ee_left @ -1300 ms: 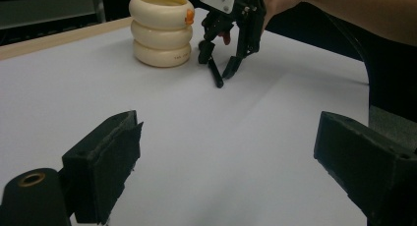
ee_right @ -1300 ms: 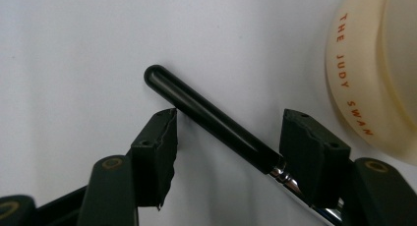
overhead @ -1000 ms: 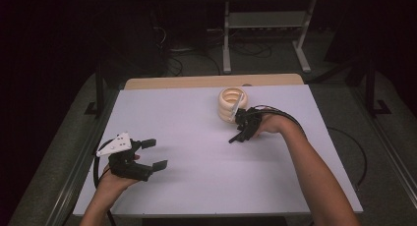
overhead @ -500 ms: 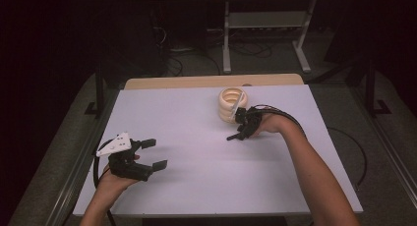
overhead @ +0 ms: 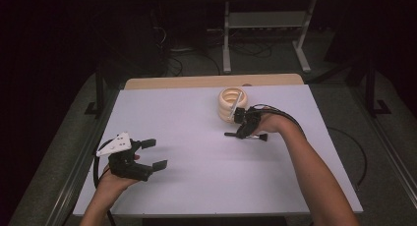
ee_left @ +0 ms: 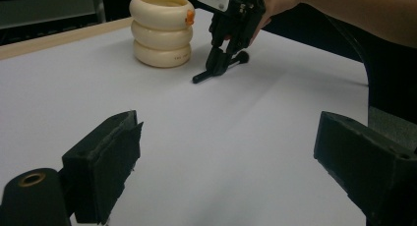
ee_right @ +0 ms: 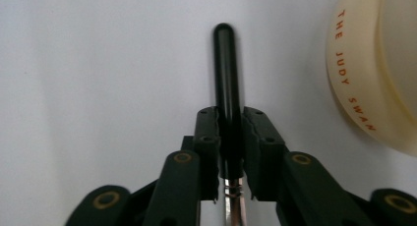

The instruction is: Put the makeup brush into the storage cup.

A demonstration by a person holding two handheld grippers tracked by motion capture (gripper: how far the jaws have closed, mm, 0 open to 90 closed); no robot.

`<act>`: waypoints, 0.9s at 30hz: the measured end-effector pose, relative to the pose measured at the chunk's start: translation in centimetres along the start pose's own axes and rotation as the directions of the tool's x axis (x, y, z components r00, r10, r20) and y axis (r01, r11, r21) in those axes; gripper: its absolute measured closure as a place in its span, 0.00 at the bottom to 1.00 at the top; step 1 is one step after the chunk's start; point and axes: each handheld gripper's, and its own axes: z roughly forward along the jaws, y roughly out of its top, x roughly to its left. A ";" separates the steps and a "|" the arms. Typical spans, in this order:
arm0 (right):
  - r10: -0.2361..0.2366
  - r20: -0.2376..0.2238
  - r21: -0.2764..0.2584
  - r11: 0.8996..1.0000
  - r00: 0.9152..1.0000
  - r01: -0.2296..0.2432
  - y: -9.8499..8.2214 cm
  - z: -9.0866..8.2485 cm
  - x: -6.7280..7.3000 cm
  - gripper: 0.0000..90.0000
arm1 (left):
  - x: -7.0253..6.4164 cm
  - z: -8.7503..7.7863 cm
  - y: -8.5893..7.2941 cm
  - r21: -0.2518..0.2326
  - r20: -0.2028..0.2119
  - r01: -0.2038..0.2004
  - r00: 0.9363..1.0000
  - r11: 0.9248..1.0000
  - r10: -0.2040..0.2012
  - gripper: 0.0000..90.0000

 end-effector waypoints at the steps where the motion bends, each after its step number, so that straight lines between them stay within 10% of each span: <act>1: 0.005 -0.001 0.001 1.000 1.000 -0.005 0.0 0.0 0.0 0.86 | 0.0 0.0 0.0 0.000 0.000 -0.001 1.000 1.000 0.001 0.11; 27: 0.032 0.018 0.032 0.999 0.999 -0.032 -2.3 -1.8 -0.3 0.77 | 0.0 0.1 -0.1 0.001 0.004 0.007 1.000 1.000 -0.007 0.11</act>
